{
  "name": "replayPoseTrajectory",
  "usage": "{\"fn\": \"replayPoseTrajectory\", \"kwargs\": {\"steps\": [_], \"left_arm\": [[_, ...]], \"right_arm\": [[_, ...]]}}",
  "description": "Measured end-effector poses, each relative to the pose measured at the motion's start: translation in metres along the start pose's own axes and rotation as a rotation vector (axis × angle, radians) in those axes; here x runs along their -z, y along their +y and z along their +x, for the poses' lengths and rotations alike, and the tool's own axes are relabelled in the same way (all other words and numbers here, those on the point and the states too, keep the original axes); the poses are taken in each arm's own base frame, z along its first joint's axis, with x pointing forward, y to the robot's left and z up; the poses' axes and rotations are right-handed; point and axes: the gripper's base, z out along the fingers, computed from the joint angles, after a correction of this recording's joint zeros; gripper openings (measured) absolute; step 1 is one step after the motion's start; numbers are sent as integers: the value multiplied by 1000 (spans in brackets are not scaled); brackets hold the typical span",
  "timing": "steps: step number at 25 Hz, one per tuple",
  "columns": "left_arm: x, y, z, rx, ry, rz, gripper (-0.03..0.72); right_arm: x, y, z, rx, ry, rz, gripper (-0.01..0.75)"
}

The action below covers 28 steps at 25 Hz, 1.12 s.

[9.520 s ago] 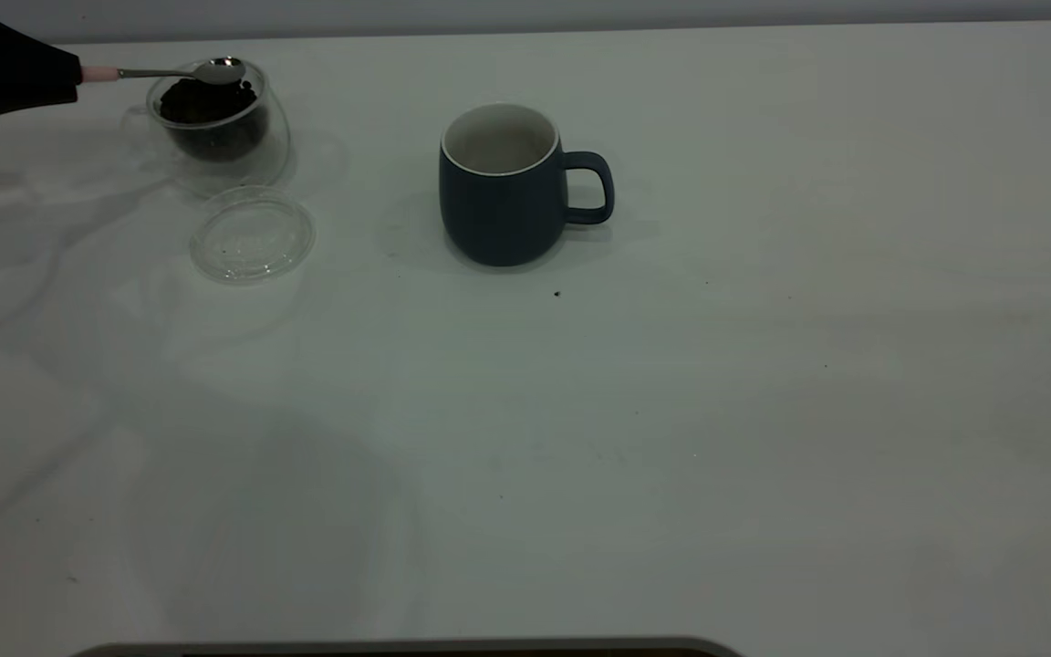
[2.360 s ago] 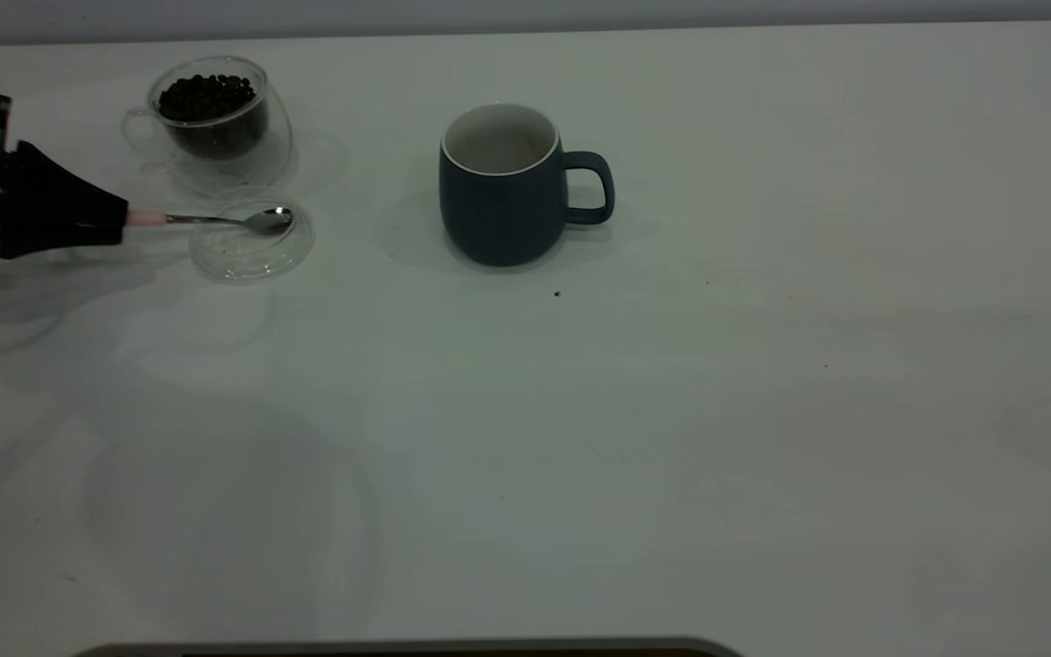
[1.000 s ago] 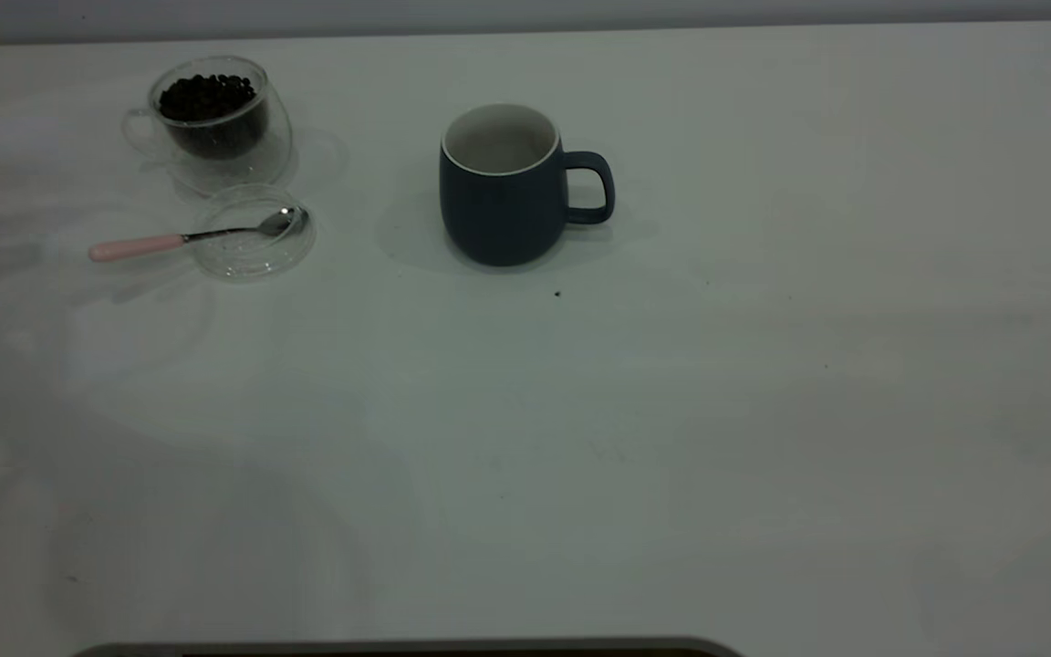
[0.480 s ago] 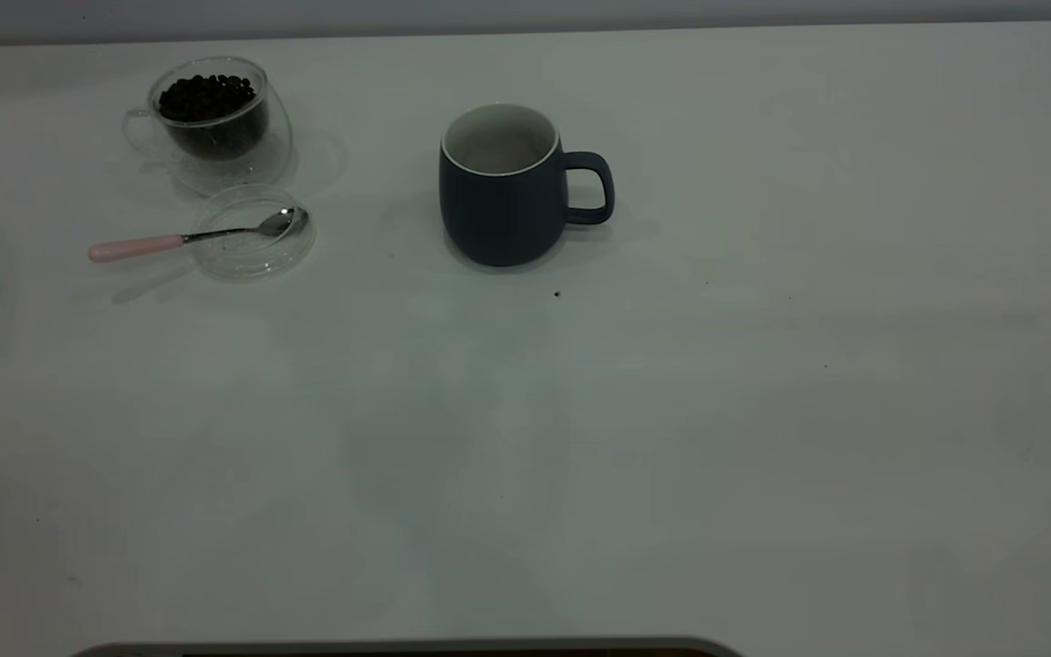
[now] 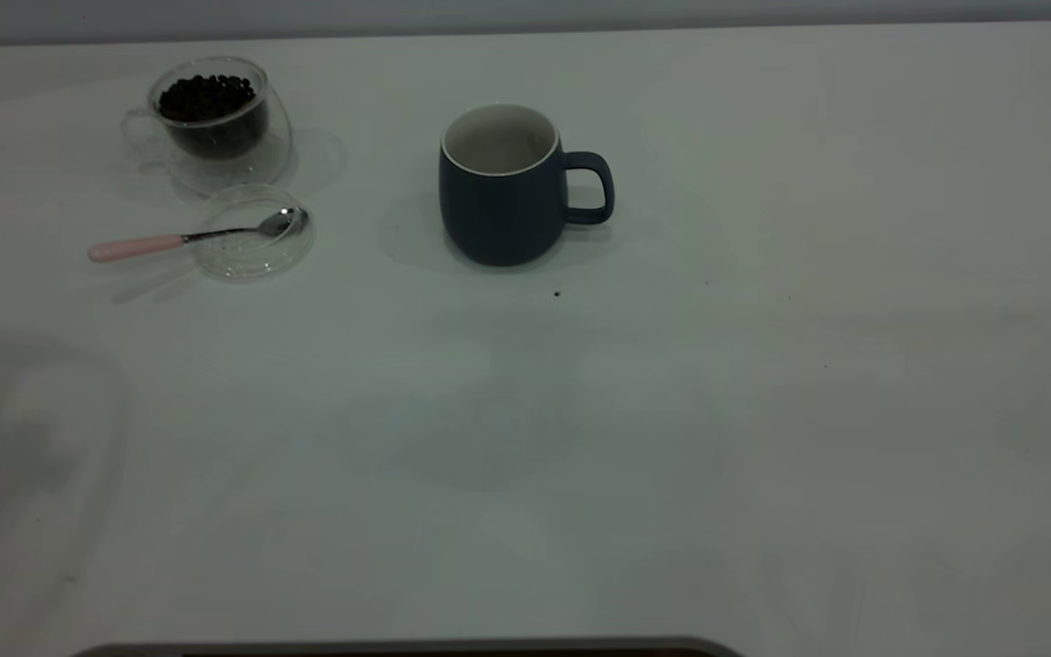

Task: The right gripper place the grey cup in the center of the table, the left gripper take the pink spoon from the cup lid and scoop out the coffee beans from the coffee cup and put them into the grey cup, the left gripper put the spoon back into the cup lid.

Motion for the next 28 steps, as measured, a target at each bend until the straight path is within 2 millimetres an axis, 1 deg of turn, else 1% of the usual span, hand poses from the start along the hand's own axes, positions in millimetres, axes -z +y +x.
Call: {"fn": "replayPoseTrajectory", "kwargs": {"steps": [5, 8, 11, 13, 17, 19, 25, 28], "left_arm": [[-6, -8, 71, 19, 19, -7, 581], [-5, -14, 115, 41, -41, -15, 581], [-7, -18, 152, 46, -143, -26, 581], [-7, -21, 171, 45, -231, -38, 581], [-15, -25, 203, 45, -333, -46, 581], [-20, -26, 214, 54, -370, -44, 581], [-15, -32, 240, 83, -544, -30, 581], [-14, -33, 249, 83, -607, -32, 581]], "right_arm": [[0, 0, 0, 0, 0, 0, 456], [0, 0, 0, 0, 0, 0, 456], [0, 0, 0, 0, 0, 0, 456], [0, 0, 0, 0, 0, 0, 456], [0, 0, 0, 0, 0, 0, 456], [0, 0, 0, 0, 0, 0, 456], [0, 0, 0, 0, 0, 0, 456], [0, 0, 0, 0, 0, 0, 456]]}}
